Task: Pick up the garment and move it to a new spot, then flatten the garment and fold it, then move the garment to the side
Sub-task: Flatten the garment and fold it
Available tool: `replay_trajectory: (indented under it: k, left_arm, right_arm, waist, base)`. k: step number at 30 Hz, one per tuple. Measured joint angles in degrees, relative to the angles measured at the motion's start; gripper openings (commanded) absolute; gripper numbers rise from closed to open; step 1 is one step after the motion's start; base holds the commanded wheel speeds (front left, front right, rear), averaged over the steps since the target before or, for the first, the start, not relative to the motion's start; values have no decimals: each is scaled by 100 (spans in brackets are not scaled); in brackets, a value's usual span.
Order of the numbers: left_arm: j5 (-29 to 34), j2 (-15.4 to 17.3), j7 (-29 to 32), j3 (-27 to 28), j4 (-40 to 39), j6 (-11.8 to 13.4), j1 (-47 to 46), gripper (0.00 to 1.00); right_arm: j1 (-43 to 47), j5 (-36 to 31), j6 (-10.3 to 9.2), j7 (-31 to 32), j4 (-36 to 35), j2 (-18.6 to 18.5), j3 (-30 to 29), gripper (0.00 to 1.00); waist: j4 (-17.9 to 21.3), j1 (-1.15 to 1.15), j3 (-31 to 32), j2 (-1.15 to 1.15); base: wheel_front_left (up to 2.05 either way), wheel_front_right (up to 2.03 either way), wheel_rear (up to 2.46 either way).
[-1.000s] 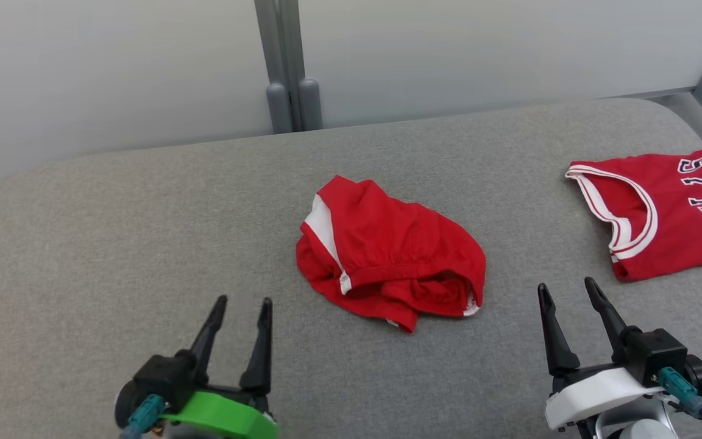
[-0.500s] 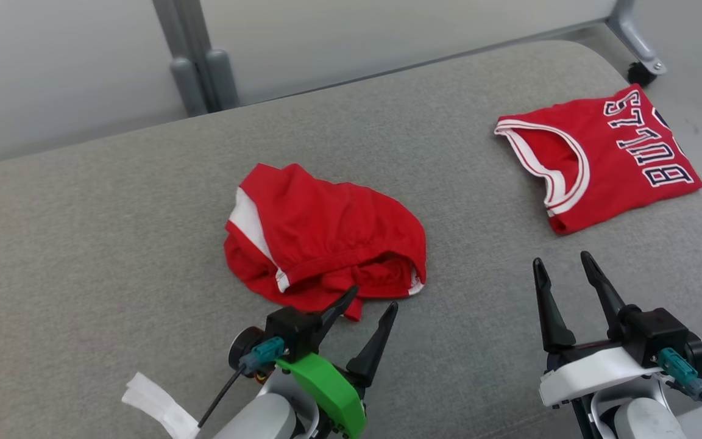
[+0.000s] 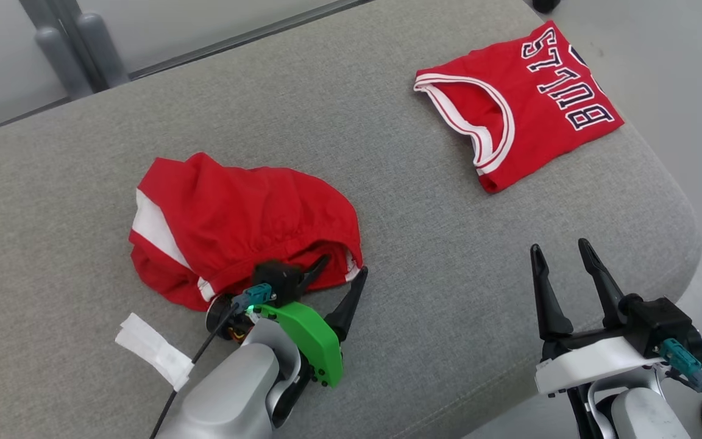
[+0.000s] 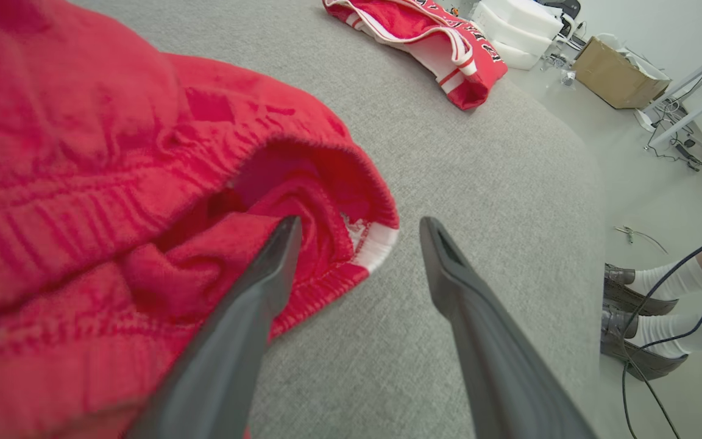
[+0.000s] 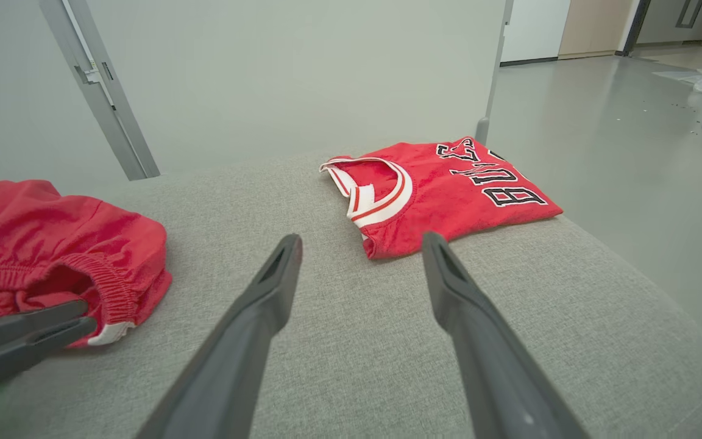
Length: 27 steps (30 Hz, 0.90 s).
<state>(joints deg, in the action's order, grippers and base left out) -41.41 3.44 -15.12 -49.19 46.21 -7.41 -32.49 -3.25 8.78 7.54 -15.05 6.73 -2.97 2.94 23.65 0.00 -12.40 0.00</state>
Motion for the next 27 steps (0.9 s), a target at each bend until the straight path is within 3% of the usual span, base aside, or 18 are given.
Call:
replay_trajectory:
  k: [7,8,19,27]
  left_arm:
    - [74,-45,0,74,197,32,-384,99]
    - [185,-51,0,69,181,38,-447,0]
    - [363,-67,0,370,-787,133,-508,0]
    - [78,-62,0,929,-2469,36,-939,0]
  right_arm:
    - [-38,109,0,0,-15,2,35,100]
    - [-41,115,0,0,-13,3,37,100]
    - [-40,82,0,0,43,7,-21,100]
    - [-19,5,0,0,140,11,-13,100]
  waist:
    - [279,0,-231,0]
    - [327,0,-264,0]
    - [101,0,-141,0]
    - [-198,0,115,0]
  base:
    - [0,0,0]
    - [0,0,0]
    - [0,0,0]
    - [0,0,0]
